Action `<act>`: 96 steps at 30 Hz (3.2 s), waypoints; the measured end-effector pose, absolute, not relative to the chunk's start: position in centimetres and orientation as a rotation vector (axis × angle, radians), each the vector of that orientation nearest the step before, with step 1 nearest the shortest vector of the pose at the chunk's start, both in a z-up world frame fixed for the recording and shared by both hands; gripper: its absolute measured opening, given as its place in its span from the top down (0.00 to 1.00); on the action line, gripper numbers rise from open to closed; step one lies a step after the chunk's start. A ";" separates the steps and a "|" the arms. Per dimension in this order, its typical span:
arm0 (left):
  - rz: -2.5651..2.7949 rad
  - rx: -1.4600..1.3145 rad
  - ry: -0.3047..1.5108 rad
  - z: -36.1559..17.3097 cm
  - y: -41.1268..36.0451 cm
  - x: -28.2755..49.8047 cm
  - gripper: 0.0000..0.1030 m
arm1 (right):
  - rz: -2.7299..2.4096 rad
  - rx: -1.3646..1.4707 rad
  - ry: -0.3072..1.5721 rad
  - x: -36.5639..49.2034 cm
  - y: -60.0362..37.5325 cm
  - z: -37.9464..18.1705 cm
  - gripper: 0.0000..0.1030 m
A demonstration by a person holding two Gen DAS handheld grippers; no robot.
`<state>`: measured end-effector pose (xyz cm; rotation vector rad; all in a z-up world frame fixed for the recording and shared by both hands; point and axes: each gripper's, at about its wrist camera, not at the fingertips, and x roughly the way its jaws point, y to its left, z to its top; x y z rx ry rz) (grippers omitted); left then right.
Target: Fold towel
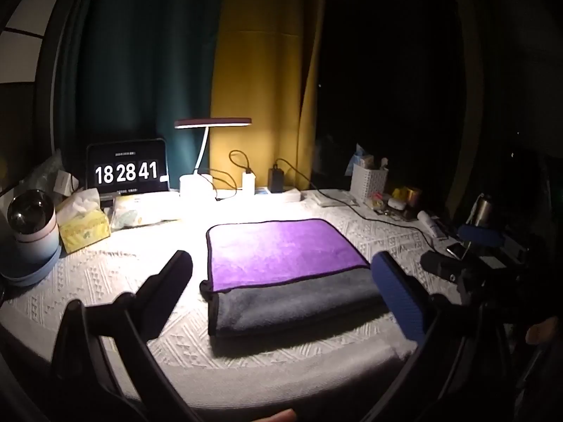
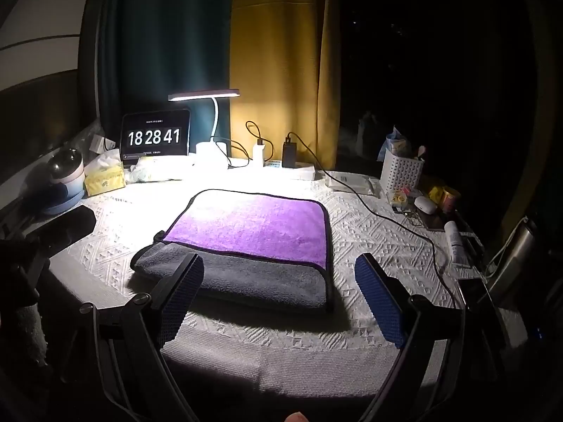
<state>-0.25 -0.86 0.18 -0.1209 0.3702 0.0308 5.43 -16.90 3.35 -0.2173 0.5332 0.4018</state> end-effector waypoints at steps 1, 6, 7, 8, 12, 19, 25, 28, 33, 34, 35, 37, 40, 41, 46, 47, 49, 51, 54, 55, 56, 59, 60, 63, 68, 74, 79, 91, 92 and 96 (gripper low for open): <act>0.032 -0.124 0.371 0.2 -0.7 -0.3 0.01 | 0.401 -0.218 0.533 5.4 -16.9 3.4 0.12; 0.027 -0.133 0.378 -0.2 -0.5 -0.3 0.01 | 0.400 -0.220 0.536 5.5 -16.8 3.3 0.12; 0.027 -0.133 0.379 -0.2 -0.5 -0.3 0.01 | 0.399 -0.220 0.536 5.4 -16.8 3.3 0.12; 0.028 -0.134 0.379 -0.2 -0.5 -0.2 0.01 | 0.399 -0.220 0.536 5.4 -16.8 3.3 0.12; 0.027 -0.134 0.377 -0.3 -0.6 -0.3 0.01 | 0.402 -0.221 0.538 5.4 -16.7 3.3 0.12; 0.023 -0.139 0.380 -0.5 -0.5 -0.3 0.01 | 0.410 -0.228 0.542 5.5 -16.4 2.9 0.12; 0.022 -0.139 0.381 -0.6 -0.4 -0.4 0.01 | 0.410 -0.226 0.543 5.5 -16.4 2.9 0.12; 0.023 -0.139 0.382 -0.7 -0.5 -0.4 0.01 | 0.409 -0.226 0.544 5.5 -16.4 2.9 0.12; 0.023 -0.143 0.387 -0.7 -0.6 -0.3 0.01 | 0.409 -0.224 0.545 5.5 -16.4 2.8 0.12; 0.023 -0.143 0.387 -0.8 -0.6 -0.3 0.01 | 0.409 -0.224 0.545 5.4 -16.3 2.8 0.12; 0.021 -0.142 0.387 -0.7 -0.5 -0.3 0.01 | 0.410 -0.224 0.545 5.5 -16.4 2.8 0.12; 0.019 -0.143 0.386 -0.8 -0.5 -0.2 0.01 | 0.410 -0.224 0.545 5.5 -16.3 2.7 0.12; 0.015 -0.145 0.389 -0.8 -0.3 -0.1 0.01 | 0.409 -0.224 0.546 5.4 -16.2 2.6 0.12; 0.014 -0.146 0.390 -0.8 -0.2 -0.1 0.01 | 0.410 -0.224 0.546 5.4 -16.2 2.6 0.12; 0.017 -0.151 0.392 -0.8 0.0 0.0 0.01 | 0.410 -0.223 0.546 5.4 -16.2 2.6 0.12; 0.018 -0.152 0.391 -0.8 0.0 0.0 0.01 | 0.410 -0.223 0.546 5.4 -16.2 2.6 0.12; 0.017 -0.152 0.392 -0.8 0.0 0.0 0.01 | 0.410 -0.222 0.547 5.5 -16.2 2.6 0.12; 0.017 -0.152 0.391 -0.8 0.0 0.0 0.01 | 0.409 -0.223 0.547 5.5 -16.2 2.6 0.12; 0.017 -0.151 0.391 -0.8 0.0 0.0 0.01 | 0.409 -0.222 0.547 5.5 -16.2 2.6 0.12; 0.016 -0.152 0.390 -0.8 0.0 0.0 0.01 | 0.409 -0.222 0.547 5.5 -16.2 2.6 0.12; 0.015 -0.152 0.391 -0.8 0.0 0.0 0.01 | 0.409 -0.222 0.548 5.6 -16.2 2.6 0.12; 0.012 -0.155 0.395 -0.9 0.1 0.0 0.01 | 0.410 -0.222 0.549 5.6 -16.2 2.6 0.12; 0.011 -0.156 0.397 -0.9 0.1 0.0 0.01 | 0.409 -0.222 0.549 5.6 -16.2 2.6 0.12; 0.011 -0.157 0.398 -0.8 0.1 0.1 0.01 | 0.410 -0.222 0.549 5.6 -16.2 2.6 0.12; 0.013 -0.159 0.397 -0.8 0.1 0.2 0.01 | 0.409 -0.221 0.549 5.5 -16.1 2.5 0.12; 0.017 -0.159 0.393 -0.8 0.2 0.2 0.01 | 0.410 -0.221 0.551 5.6 -16.2 2.5 0.12; 0.020 -0.160 0.398 -0.9 0.4 0.3 0.01 | 0.412 -0.219 0.558 5.7 -15.9 2.0 0.12; 0.041 -0.163 0.452 -2.4 0.7 2.1 0.01 | 0.405 -0.197 0.611 7.6 -16.5 0.9 0.12; 0.043 -0.163 0.457 -2.5 0.7 2.2 0.01 | 0.405 -0.196 0.615 7.7 -16.5 0.8 0.12; 0.052 -0.170 0.484 -3.2 1.0 3.1 0.01 | 0.403 -0.190 0.634 8.7 -16.7 0.3 0.12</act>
